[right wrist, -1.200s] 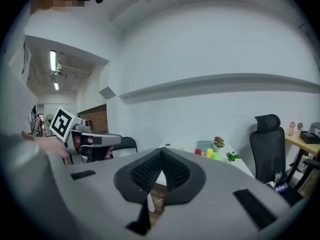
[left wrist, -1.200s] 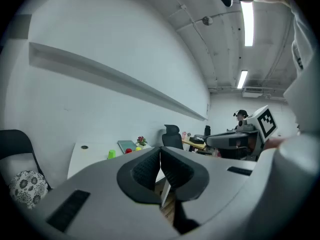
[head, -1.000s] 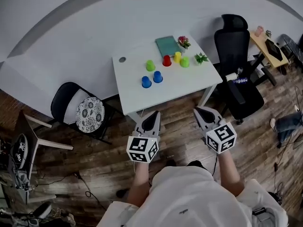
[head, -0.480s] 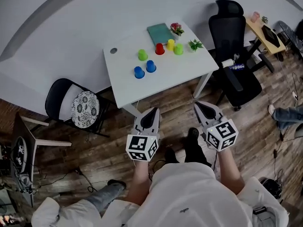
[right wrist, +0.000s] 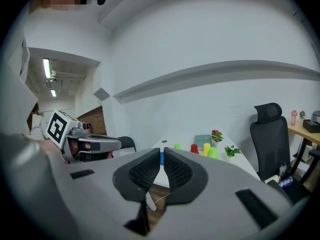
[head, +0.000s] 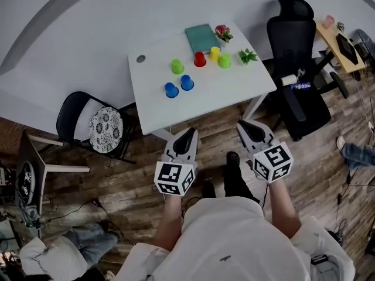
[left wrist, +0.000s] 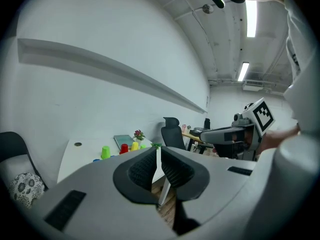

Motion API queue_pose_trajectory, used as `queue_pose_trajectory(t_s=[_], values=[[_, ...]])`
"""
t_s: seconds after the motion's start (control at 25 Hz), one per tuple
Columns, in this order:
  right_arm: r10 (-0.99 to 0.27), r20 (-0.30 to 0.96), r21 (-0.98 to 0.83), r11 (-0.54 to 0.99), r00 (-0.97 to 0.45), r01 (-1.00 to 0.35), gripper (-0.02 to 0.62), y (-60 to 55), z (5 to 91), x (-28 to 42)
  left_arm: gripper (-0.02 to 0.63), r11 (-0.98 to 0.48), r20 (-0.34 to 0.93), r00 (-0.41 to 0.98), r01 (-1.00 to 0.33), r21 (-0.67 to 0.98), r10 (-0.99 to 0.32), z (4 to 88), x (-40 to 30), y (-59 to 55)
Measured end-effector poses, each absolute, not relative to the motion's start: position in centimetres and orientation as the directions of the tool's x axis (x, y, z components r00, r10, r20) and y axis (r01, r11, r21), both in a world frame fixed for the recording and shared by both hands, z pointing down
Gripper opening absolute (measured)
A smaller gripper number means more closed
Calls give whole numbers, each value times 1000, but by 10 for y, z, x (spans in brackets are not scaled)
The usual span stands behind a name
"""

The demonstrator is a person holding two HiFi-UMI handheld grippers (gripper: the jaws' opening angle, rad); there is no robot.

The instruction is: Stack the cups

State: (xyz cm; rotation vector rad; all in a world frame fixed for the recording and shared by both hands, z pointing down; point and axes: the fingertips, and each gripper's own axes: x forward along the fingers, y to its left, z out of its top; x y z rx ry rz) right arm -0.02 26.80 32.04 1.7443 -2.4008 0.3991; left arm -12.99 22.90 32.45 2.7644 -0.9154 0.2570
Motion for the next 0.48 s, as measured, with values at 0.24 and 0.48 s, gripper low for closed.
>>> queue_pose_trajectory(t_s=[0.24, 0.48], values=[[-892, 256, -121, 354, -373, -927, 55, 218, 308, 22, 26, -767, 227, 770, -630, 122, -597, 309, -100, 188], [-866, 237, -124, 423, -440, -898, 101, 178, 296, 47, 71, -741, 230, 742, -663, 108, -630, 298, -68, 157]])
